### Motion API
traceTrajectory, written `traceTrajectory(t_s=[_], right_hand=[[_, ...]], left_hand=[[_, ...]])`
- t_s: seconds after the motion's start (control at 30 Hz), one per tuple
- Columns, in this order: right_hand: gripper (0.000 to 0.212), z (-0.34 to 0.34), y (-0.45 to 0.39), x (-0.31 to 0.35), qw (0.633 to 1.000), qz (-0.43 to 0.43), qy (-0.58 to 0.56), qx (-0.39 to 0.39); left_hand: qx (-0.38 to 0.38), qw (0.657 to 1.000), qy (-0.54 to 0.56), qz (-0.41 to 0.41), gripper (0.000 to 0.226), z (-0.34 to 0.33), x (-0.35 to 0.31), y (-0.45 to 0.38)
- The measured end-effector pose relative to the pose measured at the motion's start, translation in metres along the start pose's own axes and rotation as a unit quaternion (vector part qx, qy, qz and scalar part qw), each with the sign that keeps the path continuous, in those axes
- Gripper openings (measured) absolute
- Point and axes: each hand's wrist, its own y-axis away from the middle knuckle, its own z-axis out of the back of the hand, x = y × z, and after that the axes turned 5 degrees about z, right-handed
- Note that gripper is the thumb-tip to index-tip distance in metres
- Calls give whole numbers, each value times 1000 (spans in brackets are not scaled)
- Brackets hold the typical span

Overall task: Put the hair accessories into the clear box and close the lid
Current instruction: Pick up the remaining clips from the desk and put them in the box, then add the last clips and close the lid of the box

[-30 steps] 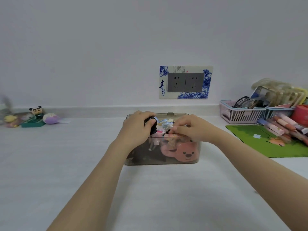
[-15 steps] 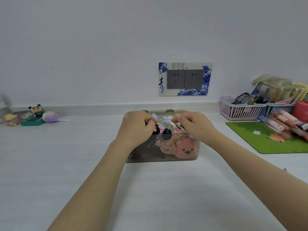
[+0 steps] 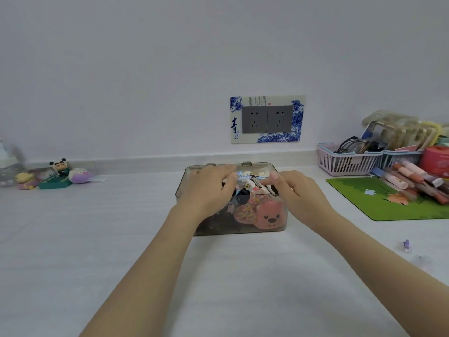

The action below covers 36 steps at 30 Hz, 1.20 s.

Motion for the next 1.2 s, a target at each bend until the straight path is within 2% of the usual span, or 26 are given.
traceTrajectory(t_s=[0.13, 0.23, 0.3, 0.43, 0.57, 0.77, 0.9, 1.0, 1.2], right_hand=[[37, 27, 37, -7, 998, -4, 7, -61], [46, 51, 66, -18, 995, -22, 20, -94], [45, 66, 84, -26, 994, -54, 28, -95], [35, 95, 119, -49, 988, -114, 65, -82], [31, 115, 140, -75, 980, -170, 81, -66], [30, 132, 159, -108, 974, -198, 108, 16], [45, 131, 166, -117, 961, -223, 109, 118], [55, 132, 162, -124, 964, -207, 94, 139], [38, 138, 146, -142, 969, -176, 66, 162]], left_hand=[[-25, 996, 38, -71, 54, -3, -37, 11], [-36, 989, 60, -132, 56, -12, -68, 22], [-16, 983, 68, -170, 60, -20, -87, 32], [69, 969, 42, -233, 59, -49, -120, 49], [176, 957, 50, -225, 48, -76, -144, 54], [263, 941, 97, -189, 60, -108, -175, 51], [276, 939, 123, -165, 67, -124, -189, 47], [266, 941, 130, -166, 66, -132, -197, 42], [231, 943, 197, -135, 34, -142, -209, 34]])
